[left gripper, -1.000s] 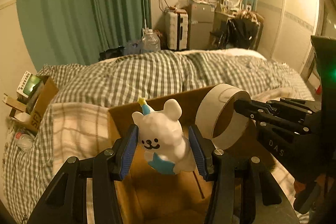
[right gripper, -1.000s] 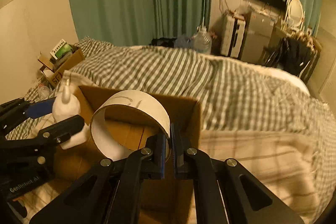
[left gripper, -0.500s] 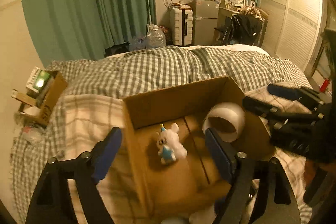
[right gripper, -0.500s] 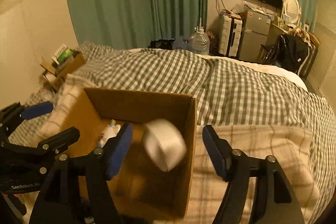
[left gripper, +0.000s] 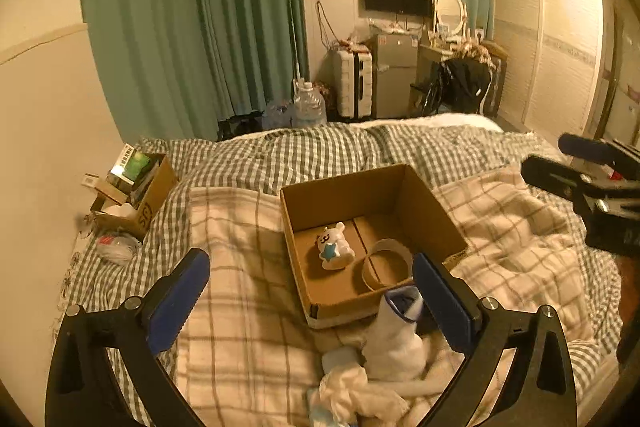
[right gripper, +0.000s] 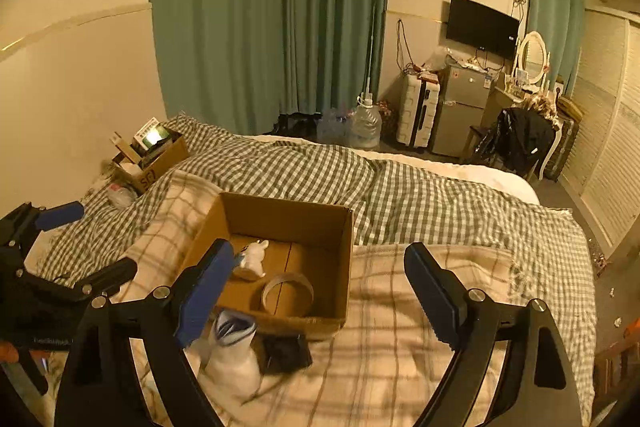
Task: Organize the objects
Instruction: 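Pull both tools back from the box toward the remaining items, then grasp the white lace cloth with the left tool while the right tool grasps the white fabric strip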
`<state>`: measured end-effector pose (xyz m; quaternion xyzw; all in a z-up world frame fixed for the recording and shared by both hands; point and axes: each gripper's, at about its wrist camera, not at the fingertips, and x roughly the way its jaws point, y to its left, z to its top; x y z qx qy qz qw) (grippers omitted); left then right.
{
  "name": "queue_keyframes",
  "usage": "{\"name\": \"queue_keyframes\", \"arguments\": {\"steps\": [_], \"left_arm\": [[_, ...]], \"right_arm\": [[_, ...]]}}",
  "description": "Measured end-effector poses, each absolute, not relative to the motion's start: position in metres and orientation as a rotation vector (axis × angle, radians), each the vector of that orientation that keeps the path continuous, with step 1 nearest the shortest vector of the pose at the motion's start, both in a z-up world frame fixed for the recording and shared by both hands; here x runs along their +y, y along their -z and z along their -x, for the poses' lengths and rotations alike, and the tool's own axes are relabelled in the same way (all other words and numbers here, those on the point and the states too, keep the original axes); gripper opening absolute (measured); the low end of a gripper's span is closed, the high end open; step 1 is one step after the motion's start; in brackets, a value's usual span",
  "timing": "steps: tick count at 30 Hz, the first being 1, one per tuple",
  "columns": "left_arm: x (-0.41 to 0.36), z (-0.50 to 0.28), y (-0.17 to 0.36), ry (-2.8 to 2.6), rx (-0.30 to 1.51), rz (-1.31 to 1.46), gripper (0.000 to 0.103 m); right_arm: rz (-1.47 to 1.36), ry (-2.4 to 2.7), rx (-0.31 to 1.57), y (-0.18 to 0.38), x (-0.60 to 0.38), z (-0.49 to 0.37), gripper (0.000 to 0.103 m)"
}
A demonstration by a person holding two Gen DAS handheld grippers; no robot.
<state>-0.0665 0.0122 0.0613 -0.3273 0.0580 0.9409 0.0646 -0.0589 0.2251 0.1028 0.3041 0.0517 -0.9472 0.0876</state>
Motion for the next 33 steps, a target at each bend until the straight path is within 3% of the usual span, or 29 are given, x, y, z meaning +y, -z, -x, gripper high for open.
{"name": "queue_keyframes", "arguments": {"steps": [7,13,20,26,30,32,33], "left_arm": [[0.005,0.034,-0.05,-2.864,0.158,0.954,0.103],[0.006,0.019,0.007,-2.892,0.186,1.05,0.103],[0.0,0.022,0.095,-2.779,0.036,1.295,0.103],[0.009,0.022,0.105,-2.727,-0.014,1.302,0.103],[0.029,0.02,0.122,-2.69,0.1,1.31,0.103],[0.035,0.022,0.131,-2.668,0.138,1.323,0.1],[0.035,0.024,0.134,-2.638,0.13,1.337,0.084]], "right_arm": [[-0.942,2.81,0.151,-0.09,0.219,0.007,0.103],[-1.113,2.764,0.1,-0.014,0.211,-0.007,0.103],[-1.215,2.789,0.131,0.039,0.223,0.005,0.103],[-1.309,2.76,0.05,0.061,0.234,0.022,0.103],[-1.35,2.733,0.043,0.072,0.234,0.025,0.103],[-1.353,2.728,0.057,0.073,0.232,0.024,0.103],[-1.341,2.729,0.068,0.072,0.23,0.023,0.103]]}}
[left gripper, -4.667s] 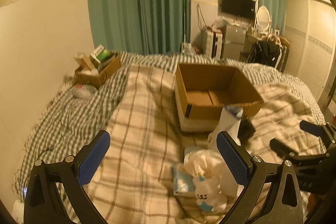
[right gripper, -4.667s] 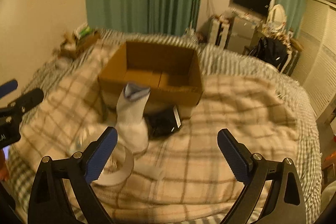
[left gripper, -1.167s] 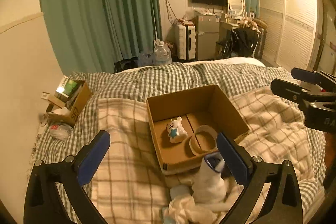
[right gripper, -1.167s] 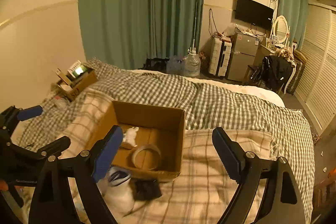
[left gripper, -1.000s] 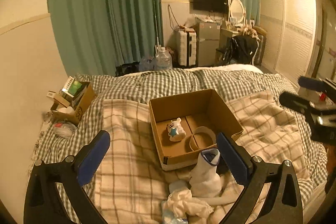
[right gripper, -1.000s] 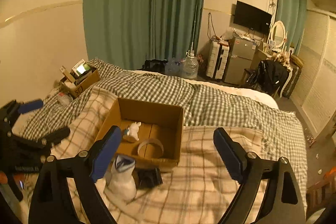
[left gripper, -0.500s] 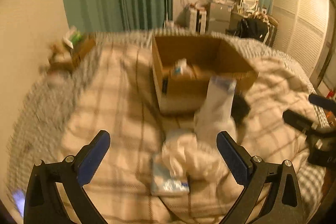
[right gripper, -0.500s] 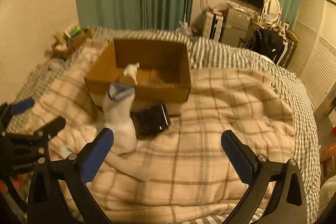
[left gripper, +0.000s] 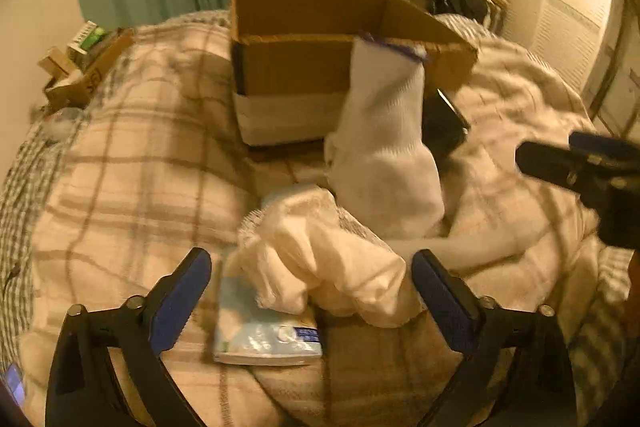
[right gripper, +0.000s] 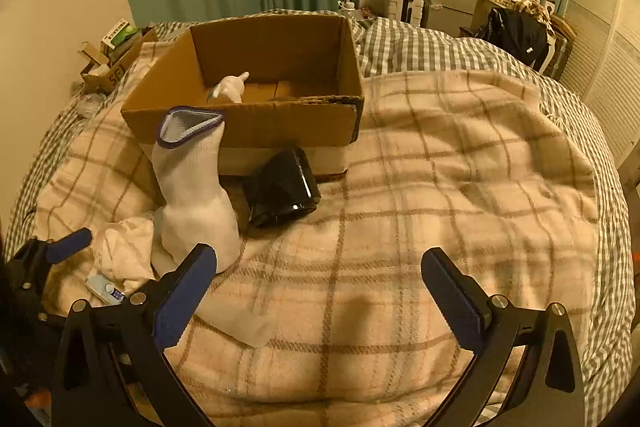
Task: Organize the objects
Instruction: 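Grasp the white lace cloth with the left tool while the right tool grasps the white fabric strip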
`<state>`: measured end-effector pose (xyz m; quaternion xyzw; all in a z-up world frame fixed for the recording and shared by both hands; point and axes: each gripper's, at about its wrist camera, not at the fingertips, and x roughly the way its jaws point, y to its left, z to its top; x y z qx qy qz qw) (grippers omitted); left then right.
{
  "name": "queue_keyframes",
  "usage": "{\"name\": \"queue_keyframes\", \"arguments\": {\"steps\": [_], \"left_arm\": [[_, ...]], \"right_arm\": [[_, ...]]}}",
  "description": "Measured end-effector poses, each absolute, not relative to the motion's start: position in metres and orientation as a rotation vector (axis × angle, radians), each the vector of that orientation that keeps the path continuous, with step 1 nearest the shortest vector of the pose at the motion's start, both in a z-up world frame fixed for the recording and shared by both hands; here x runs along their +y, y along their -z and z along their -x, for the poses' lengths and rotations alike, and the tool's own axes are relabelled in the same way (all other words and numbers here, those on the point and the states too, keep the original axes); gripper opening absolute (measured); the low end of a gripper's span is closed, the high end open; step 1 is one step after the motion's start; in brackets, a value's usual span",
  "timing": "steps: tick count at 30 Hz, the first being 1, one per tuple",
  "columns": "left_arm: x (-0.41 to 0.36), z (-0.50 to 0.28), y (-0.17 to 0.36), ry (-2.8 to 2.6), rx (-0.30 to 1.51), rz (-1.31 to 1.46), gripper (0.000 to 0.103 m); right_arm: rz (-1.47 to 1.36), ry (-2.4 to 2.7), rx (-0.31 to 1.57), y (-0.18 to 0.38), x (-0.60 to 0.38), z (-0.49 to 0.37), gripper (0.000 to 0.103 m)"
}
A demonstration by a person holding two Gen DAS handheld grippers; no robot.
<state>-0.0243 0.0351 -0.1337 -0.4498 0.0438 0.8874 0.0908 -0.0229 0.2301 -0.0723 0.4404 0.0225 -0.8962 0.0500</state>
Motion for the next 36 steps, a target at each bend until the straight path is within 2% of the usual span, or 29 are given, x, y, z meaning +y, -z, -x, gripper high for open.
{"name": "queue_keyframes", "arguments": {"steps": [1,4,7,12,14,17,19,23,24,25,28,34,36], "left_arm": [[0.034,0.026,0.137,-2.59,0.102,1.367,0.066],[0.027,0.026,0.135,-2.572,0.05,1.386,0.043],[0.019,0.019,0.121,-2.585,0.015,1.339,0.027],[0.009,0.003,0.089,-2.712,0.066,1.194,0.024],[0.003,0.001,0.085,-2.726,0.056,1.195,0.024],[-0.002,-0.002,0.087,-2.735,0.058,1.222,0.024],[-0.006,-0.003,0.091,-2.723,0.037,1.25,0.024],[-0.013,-0.003,0.096,-2.727,0.005,1.311,0.024],[-0.014,-0.004,0.098,-2.737,-0.001,1.328,0.024],[-0.016,-0.004,0.099,-2.738,-0.013,1.343,0.024],[-0.019,-0.007,0.099,-2.743,-0.04,1.366,0.024],[-0.016,-0.015,0.093,-2.773,-0.065,1.366,0.024],[-0.013,-0.016,0.088,-2.772,-0.066,1.352,0.024]], "right_arm": [[-1.331,2.731,0.08,0.072,0.229,0.022,0.103],[-1.287,2.724,0.154,0.069,0.218,0.018,0.103],[-1.242,2.696,0.228,0.066,0.205,0.012,0.103],[-1.219,2.578,0.187,0.067,0.182,0.007,0.102],[-1.238,2.539,0.211,0.075,0.171,0.008,0.099],[-1.308,2.489,0.318,0.096,0.155,0.011,0.09],[-1.37,2.452,0.359,0.112,0.15,0.014,0.079],[-1.434,2.415,0.426,0.13,0.143,0.017,0.075],[-1.433,2.411,0.425,0.129,0.143,0.018,0.068],[-1.427,2.409,0.419,0.128,0.143,0.017,0.056],[-1.411,2.393,0.384,0.124,0.145,0.012,0.037],[-1.343,2.428,0.312,0.106,0.155,-0.001,0.02],[-1.298,2.46,0.285,0.097,0.16,-0.006,0.018]]}}
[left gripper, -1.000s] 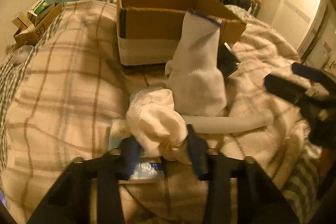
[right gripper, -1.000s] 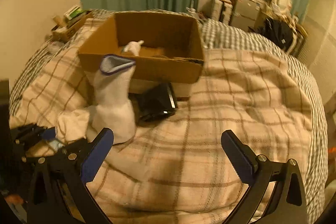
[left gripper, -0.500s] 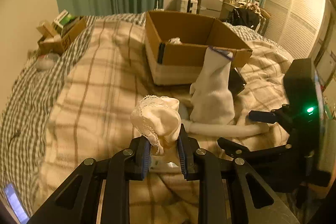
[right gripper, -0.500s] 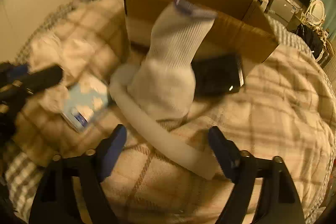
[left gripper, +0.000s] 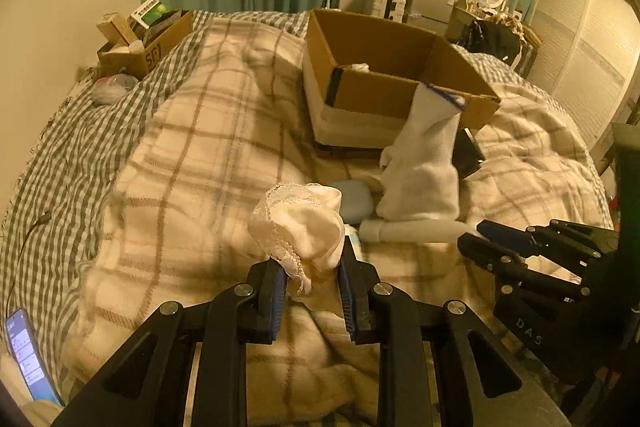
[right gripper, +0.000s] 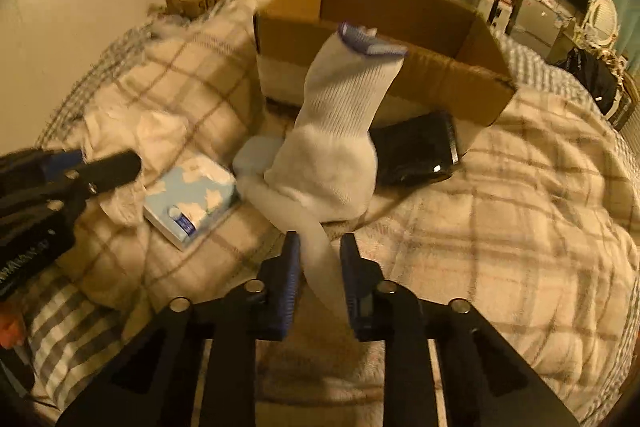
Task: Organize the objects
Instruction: 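Grasp the white lace cloth with the left tool while the right tool grasps the white fabric strip, then carry the cloth and strip over the box while both tools open to release them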
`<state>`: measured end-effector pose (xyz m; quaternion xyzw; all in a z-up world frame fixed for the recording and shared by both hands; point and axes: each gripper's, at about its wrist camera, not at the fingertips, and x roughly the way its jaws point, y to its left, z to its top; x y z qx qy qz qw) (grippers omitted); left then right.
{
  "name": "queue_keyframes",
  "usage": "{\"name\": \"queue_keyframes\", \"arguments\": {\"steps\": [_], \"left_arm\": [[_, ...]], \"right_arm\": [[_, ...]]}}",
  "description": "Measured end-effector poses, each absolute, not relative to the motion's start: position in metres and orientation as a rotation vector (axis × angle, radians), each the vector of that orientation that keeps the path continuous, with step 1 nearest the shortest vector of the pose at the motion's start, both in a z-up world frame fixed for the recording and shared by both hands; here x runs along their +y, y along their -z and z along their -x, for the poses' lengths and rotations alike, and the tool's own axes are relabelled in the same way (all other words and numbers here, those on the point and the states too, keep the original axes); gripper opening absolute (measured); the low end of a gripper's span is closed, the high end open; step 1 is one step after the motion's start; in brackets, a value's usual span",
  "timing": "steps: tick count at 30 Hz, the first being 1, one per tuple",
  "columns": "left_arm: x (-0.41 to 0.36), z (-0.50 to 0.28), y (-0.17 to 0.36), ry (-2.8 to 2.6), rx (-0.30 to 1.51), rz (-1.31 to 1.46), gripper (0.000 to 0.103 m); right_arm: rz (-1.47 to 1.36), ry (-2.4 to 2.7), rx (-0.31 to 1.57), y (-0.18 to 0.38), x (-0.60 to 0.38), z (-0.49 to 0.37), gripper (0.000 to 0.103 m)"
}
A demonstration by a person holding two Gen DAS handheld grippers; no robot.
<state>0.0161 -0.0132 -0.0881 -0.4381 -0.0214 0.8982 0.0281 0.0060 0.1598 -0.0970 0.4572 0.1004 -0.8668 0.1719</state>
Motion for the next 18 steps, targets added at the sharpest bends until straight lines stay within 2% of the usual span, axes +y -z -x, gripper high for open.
{"name": "queue_keyframes", "arguments": {"steps": [3,13,18], "left_arm": [[-0.009,-0.02,0.079,-2.77,-0.07,1.329,0.024],[-0.006,-0.029,0.054,-2.772,-0.09,1.268,0.024],[-0.001,-0.019,0.042,-2.761,-0.05,1.239,0.024]], "right_arm": [[-1.229,2.485,0.246,0.083,0.164,-0.017,0.013],[-1.131,2.517,0.193,0.055,0.167,-0.031,0.012],[-1.02,2.553,0.126,0.011,0.178,-0.017,0.012]]}}
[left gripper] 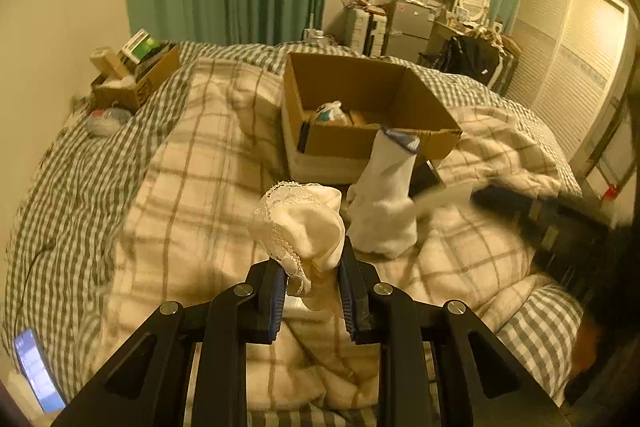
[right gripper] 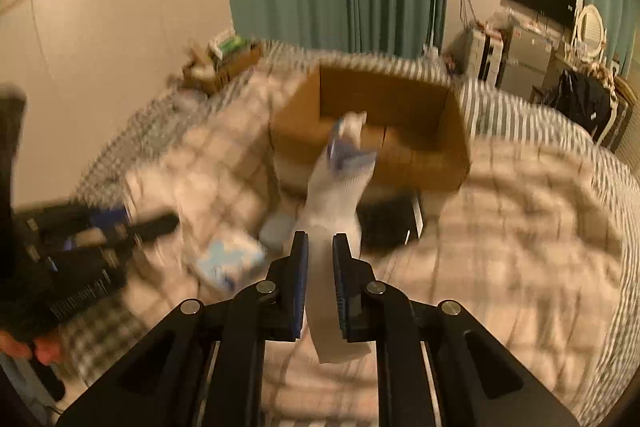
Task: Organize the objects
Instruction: 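Carry the cloth and strip over the box while both tools open to release them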
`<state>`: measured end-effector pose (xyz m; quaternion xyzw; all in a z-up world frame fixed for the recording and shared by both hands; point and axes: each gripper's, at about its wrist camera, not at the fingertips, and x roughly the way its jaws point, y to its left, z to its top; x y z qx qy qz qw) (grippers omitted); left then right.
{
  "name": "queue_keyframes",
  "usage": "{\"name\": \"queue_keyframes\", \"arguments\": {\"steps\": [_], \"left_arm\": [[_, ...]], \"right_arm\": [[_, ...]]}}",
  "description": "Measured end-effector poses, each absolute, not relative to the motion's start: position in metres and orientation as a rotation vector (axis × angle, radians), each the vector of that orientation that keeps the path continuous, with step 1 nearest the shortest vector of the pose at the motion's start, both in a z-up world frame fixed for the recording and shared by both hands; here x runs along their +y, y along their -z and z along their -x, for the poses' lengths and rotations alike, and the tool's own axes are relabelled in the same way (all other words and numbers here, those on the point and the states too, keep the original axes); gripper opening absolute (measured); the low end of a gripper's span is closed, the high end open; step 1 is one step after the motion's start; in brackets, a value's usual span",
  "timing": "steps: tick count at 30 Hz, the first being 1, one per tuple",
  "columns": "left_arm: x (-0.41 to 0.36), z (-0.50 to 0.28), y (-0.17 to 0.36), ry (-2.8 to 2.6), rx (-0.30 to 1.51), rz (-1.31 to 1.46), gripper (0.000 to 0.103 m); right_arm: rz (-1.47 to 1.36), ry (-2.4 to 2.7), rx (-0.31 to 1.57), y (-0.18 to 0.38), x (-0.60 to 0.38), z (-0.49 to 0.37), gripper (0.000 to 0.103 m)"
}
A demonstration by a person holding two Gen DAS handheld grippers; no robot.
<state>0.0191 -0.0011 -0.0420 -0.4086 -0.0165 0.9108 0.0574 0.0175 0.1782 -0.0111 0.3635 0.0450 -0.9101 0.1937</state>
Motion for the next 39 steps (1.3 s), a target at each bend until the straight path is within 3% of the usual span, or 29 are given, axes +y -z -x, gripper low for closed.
{"name": "queue_keyframes", "arguments": {"steps": [3,8,19,36,39], "left_arm": [[0.007,-0.004,0.031,-2.76,0.008,1.217,0.024],[0.022,0.031,0.002,-2.792,0.096,1.107,0.024],[0.025,0.147,-0.04,-2.758,-0.01,1.086,0.024],[0.069,0.233,0.05,-2.669,0.024,1.235,0.024],[0.07,0.236,0.058,-2.667,0.015,1.251,0.024]], "right_arm": [[-0.943,2.575,0.07,-0.024,0.186,0.002,0.012],[-0.86,2.631,0.128,-0.063,0.188,0.043,0.012],[-0.774,2.646,0.15,-0.091,0.193,0.136,0.011],[-0.966,2.553,0.046,0.016,0.218,0.229,0.011],[-0.971,2.546,0.022,0.022,0.222,0.234,0.019]]}}
